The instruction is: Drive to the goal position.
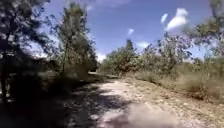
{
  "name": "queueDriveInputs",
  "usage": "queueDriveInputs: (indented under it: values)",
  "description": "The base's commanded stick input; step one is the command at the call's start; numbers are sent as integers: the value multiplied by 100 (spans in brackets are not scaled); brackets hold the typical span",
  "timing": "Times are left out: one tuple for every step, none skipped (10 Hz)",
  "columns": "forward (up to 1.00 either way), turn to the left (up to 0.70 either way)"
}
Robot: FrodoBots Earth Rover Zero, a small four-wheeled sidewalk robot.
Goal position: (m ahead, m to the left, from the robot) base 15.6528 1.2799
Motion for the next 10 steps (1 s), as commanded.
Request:
queueDriveInputs:
  values:
    - [70, 0]
    - [70, 0]
    - [70, 0]
    - [70, 0]
    - [70, 0]
    - [70, 0]
    - [70, 0]
    - [70, 0]
    - [70, 0]
    - [70, 0]
